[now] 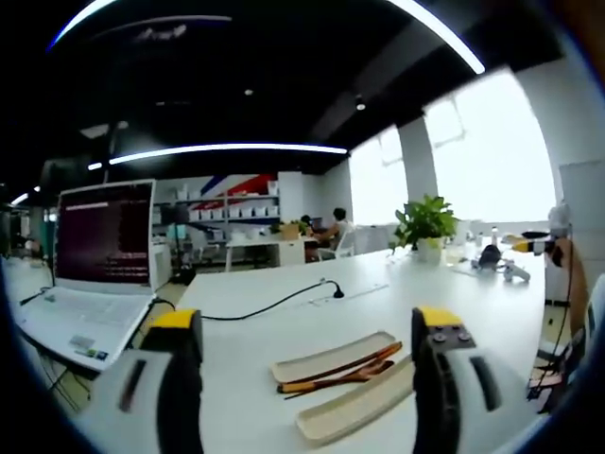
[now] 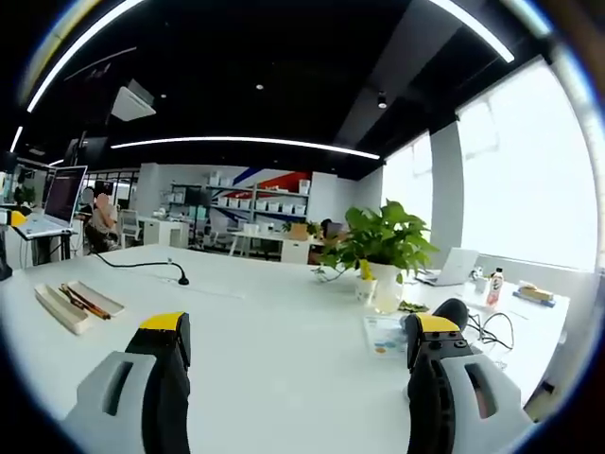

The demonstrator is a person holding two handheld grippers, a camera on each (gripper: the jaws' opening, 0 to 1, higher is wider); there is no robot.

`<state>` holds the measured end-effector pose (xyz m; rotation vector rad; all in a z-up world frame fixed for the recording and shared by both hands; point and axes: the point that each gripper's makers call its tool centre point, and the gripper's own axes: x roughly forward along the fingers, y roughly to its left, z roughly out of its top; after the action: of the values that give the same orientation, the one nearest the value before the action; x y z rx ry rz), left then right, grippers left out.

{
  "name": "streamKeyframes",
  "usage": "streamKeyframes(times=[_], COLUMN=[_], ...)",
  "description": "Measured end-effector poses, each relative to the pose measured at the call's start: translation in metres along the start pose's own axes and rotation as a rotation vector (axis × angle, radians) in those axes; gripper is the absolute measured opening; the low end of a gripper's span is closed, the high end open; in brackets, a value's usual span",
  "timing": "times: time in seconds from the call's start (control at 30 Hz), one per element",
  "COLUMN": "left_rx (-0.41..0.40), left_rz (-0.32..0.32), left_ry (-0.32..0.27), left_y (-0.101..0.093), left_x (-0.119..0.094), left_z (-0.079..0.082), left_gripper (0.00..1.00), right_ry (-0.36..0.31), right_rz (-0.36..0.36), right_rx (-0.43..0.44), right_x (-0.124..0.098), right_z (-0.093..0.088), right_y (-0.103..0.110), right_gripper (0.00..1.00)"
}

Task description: Arrange the utensils inside the cutlery case until each visible utensil rests in its matching compartment.

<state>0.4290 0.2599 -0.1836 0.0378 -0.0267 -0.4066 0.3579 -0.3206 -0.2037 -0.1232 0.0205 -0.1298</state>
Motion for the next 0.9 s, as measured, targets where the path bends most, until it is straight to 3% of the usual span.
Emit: streamKeyframes(times=[0.73, 0.9], left_rx=[-0.002, 0.006], left_rz=[0.010, -0.009], left_ry=[-0.011, 0.011], left_y=[0.005, 0.001], left_x=[-0.002, 0.002], left_z=[0.002, -0.004], left_gripper=[0.96, 0.97], right_ry=[0.001, 0.025], right_rz=[0.039, 0.014], right_rx=[0.032, 0.033], right_x=[0.005, 0.008], right_z=[-0.003, -0.010], right_y=[0.011, 0.008], right_gripper=[0.99, 0.99])
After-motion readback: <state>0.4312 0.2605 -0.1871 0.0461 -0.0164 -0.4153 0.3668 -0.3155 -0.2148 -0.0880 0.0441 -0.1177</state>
